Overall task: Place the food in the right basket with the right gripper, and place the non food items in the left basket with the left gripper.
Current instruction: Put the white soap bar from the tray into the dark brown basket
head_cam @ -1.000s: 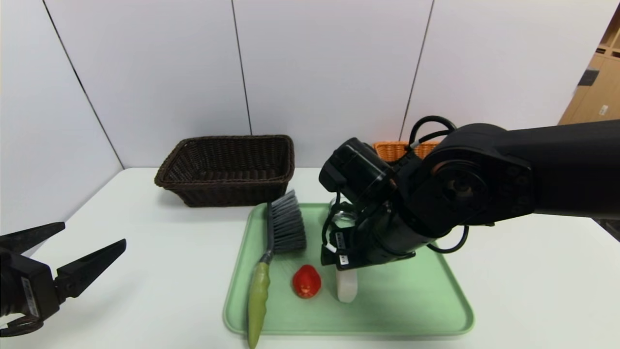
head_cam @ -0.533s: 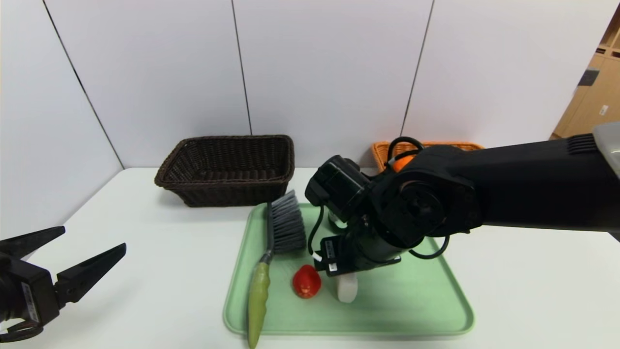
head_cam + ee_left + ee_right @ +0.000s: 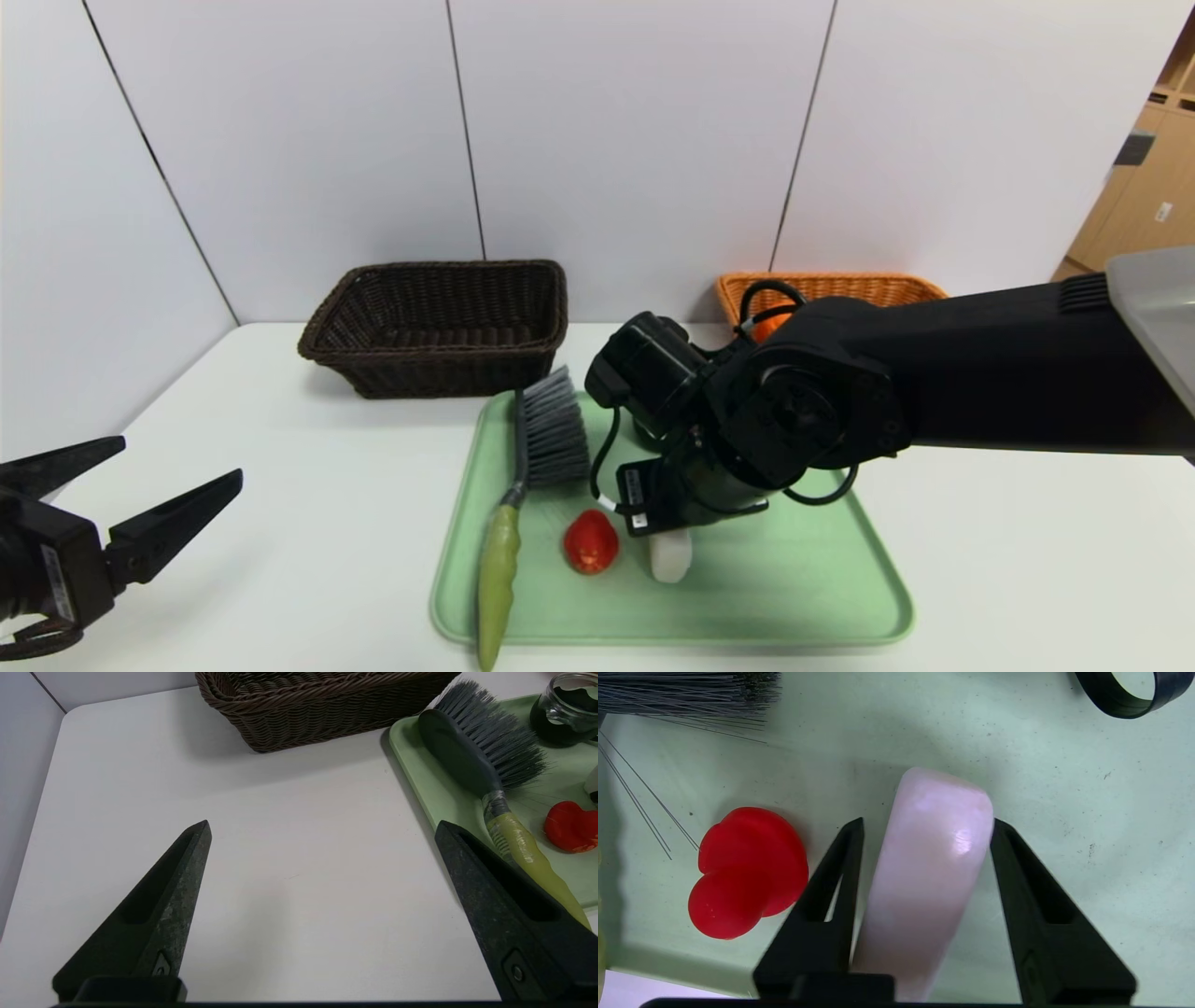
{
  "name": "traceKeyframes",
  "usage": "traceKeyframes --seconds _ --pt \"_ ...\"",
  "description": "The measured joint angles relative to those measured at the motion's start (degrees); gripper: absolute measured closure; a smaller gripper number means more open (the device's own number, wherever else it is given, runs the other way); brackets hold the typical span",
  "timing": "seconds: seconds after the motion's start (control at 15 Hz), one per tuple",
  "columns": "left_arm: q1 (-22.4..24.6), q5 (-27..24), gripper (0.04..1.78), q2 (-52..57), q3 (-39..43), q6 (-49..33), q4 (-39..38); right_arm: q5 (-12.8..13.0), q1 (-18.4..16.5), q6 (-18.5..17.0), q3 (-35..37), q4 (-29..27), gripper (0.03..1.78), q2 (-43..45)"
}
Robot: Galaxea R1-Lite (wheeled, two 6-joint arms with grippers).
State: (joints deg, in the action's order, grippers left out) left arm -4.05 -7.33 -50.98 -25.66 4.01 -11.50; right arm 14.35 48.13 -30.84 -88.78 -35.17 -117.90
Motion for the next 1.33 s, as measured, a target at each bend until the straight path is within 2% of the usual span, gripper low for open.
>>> traceKeyframes --seconds 0.07,0.13,0.53,0.73,0.93,1.33 --pt "0.0 -0.02 0.13 0.0 0.0 0.01 -0.02 0.0 0.0 0.04 0.0 0.02 1.03 0.01" --pt "0.0 -0.02 0.13 0.02 0.0 0.0 -0.02 0.01 0.0 0.17 0.0 0.06 1.28 0.06" --pt "0.0 -0.05 0.13 0.05 0.0 -0.99 0.0 0.2 0.0 0.34 0.01 0.02 1.3 1.48" --pt "0.0 -0.02 0.13 0.05 0.0 -1.12 -0.02 2.01 0.51 1.5 0.01 0.23 1.3 4.23" --pt "0.0 -0.09 0.13 0.02 -0.02 -1.06 0.0 2.88 1.49 6.75 -0.33 4.5 1.3 8.33" --pt "0.0 -0.09 0.13 -0.06 0.0 -1.84 -0.02 2.77 0.74 22.42 -0.62 26.14 1.3 10.64"
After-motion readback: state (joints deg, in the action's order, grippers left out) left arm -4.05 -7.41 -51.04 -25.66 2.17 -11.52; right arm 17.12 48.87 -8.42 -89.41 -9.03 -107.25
